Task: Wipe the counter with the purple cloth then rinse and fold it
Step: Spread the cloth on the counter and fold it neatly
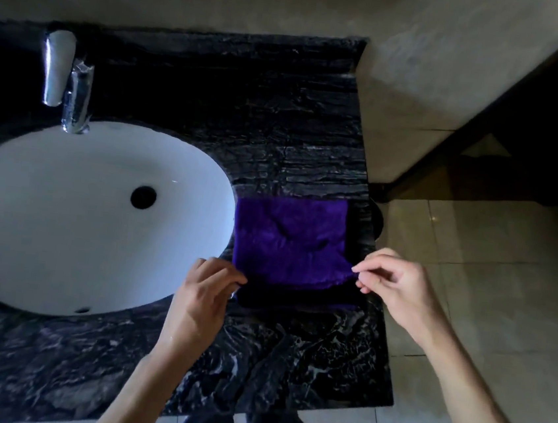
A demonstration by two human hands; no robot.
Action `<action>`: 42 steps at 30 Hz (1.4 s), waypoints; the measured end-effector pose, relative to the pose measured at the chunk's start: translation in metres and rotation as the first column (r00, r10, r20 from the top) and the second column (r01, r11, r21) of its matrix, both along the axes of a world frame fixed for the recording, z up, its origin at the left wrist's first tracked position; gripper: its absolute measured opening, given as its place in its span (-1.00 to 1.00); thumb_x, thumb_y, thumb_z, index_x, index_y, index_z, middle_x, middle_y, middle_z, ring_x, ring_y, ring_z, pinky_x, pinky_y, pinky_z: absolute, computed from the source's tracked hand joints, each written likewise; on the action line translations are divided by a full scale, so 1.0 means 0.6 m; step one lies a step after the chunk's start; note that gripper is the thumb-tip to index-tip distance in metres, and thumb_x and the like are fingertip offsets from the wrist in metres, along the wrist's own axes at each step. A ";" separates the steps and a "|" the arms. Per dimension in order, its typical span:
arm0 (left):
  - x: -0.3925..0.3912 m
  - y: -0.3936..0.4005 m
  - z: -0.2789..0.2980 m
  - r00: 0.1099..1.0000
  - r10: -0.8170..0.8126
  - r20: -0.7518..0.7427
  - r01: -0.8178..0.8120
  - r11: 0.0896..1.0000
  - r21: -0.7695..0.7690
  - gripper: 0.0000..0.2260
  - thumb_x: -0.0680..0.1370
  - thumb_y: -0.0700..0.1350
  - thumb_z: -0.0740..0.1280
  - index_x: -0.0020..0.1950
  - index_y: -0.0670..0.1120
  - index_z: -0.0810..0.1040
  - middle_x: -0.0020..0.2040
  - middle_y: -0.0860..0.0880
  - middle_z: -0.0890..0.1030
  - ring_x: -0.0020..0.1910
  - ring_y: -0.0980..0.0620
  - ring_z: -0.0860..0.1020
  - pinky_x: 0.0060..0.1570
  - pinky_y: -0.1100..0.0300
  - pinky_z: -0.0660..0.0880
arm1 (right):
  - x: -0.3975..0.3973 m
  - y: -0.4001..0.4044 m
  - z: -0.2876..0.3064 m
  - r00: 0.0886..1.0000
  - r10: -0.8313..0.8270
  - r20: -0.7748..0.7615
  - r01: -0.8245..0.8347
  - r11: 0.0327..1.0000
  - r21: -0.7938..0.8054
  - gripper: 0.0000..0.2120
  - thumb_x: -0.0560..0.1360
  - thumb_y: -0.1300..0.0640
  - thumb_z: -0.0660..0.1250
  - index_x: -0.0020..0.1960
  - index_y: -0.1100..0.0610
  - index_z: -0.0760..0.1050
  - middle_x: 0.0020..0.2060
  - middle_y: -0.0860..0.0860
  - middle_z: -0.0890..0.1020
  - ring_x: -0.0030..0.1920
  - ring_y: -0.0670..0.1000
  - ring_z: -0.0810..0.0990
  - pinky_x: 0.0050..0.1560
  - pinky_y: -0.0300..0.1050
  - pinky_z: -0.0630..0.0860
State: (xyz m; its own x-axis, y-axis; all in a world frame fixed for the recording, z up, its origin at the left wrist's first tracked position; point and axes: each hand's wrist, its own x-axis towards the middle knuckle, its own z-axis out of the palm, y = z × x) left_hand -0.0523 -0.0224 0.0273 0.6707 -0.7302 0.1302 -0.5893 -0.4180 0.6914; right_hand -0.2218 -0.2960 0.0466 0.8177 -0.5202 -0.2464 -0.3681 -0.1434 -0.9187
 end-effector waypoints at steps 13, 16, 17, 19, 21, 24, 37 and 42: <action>-0.033 0.008 0.004 0.995 -0.037 0.092 0.028 0.995 0.097 -0.77 0.57 0.07 0.34 -0.04 -0.03 0.73 0.00 0.07 0.59 -0.08 0.00 0.48 -0.07 0.08 0.49 | -0.039 0.043 -0.020 0.991 0.029 -0.133 -0.081 0.912 -0.402 -0.77 0.46 0.48 0.38 -0.13 0.18 0.68 -0.10 -0.02 0.58 -0.10 -0.13 0.58 -0.12 -0.46 0.41; -0.023 -0.051 0.020 0.995 0.025 0.100 -0.026 1.000 0.014 -0.81 0.62 -0.10 0.29 0.01 -0.13 0.68 -0.02 -0.02 0.61 -0.09 -0.06 0.52 -0.11 -0.02 0.53 | 0.017 0.050 -0.015 0.989 -0.146 -0.024 0.110 0.830 -0.546 -0.75 0.46 0.50 0.31 -0.01 0.26 0.66 -0.04 0.09 0.62 -0.11 -0.13 0.58 -0.04 -0.43 0.45; -0.019 -0.078 0.021 0.995 0.021 0.094 -0.022 1.000 0.011 -0.81 0.62 -0.16 0.28 0.10 -0.16 0.67 0.03 -0.06 0.62 -0.05 -0.09 0.55 -0.07 -0.04 0.55 | 0.040 0.057 -0.020 0.991 -0.132 0.004 0.108 0.797 -0.594 -0.73 0.47 0.48 0.29 0.07 0.28 0.65 0.02 0.12 0.64 -0.03 -0.04 0.62 0.05 -0.35 0.49; -0.017 -0.129 0.013 0.990 -0.042 0.131 0.031 0.996 0.086 -0.71 0.62 -0.17 0.27 0.31 -0.19 0.59 0.20 -0.13 0.62 0.14 -0.15 0.58 0.10 -0.08 0.57 | 0.081 0.068 -0.034 0.999 0.005 -0.043 -0.031 0.762 -0.647 -0.66 0.52 0.36 0.25 0.27 0.28 0.59 0.21 0.14 0.63 0.19 0.11 0.62 0.27 -0.12 0.50; -0.019 -0.150 -0.011 0.969 -0.132 0.209 0.073 0.960 0.269 -0.52 0.64 0.03 0.23 0.51 -0.18 0.40 0.46 -0.19 0.47 0.46 -0.18 0.42 0.40 -0.10 0.43 | 0.107 0.066 -0.051 0.982 0.088 -0.168 -0.183 0.672 -0.718 -0.58 0.60 0.15 0.18 0.41 0.22 0.50 0.37 0.11 0.57 0.34 0.11 0.55 0.37 0.06 0.46; -0.020 -0.135 -0.049 0.951 -0.157 0.268 0.026 0.900 0.435 -0.29 0.63 0.30 0.07 0.64 -0.12 0.15 0.64 -0.17 0.15 0.64 -0.15 0.07 0.59 -0.08 0.13 | 0.108 0.041 -0.077 0.945 0.071 -0.319 -0.309 0.515 -0.799 -0.47 0.66 -0.09 0.06 0.54 0.13 0.35 0.51 0.03 0.44 0.50 0.06 0.42 0.51 0.20 0.27; -0.003 -0.160 -0.054 0.969 -0.022 0.248 -0.100 0.877 0.469 -0.40 0.67 0.21 -0.06 0.66 -0.04 0.07 0.67 -0.07 0.07 0.65 -0.06 0.00 0.62 -0.06 -0.01 | 0.119 0.058 -0.088 0.925 0.041 -0.378 -0.341 0.531 -0.776 -0.37 0.66 -0.18 0.00 0.64 0.10 0.12 0.64 0.05 0.14 0.64 0.08 0.09 0.58 0.20 0.17; 0.015 -0.162 -0.054 0.964 -0.054 0.259 -0.080 0.875 0.478 -0.39 0.66 0.26 -0.07 0.66 0.02 0.05 0.67 -0.02 0.03 0.65 -0.02 -0.03 0.61 -0.05 -0.08 | 0.096 0.070 -0.097 0.912 -0.037 -0.408 -0.331 0.518 -0.788 -0.39 0.67 -0.16 -0.03 0.64 0.10 0.11 0.64 0.04 0.16 0.63 0.07 0.13 0.57 0.22 0.18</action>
State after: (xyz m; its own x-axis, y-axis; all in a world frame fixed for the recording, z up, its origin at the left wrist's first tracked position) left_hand -0.0434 -0.1195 -0.0051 0.6722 -0.7374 -0.0662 -0.7094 -0.6670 0.2276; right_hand -0.1642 -0.2538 -0.0118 0.8590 -0.5106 -0.0368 -0.5094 -0.8455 -0.1599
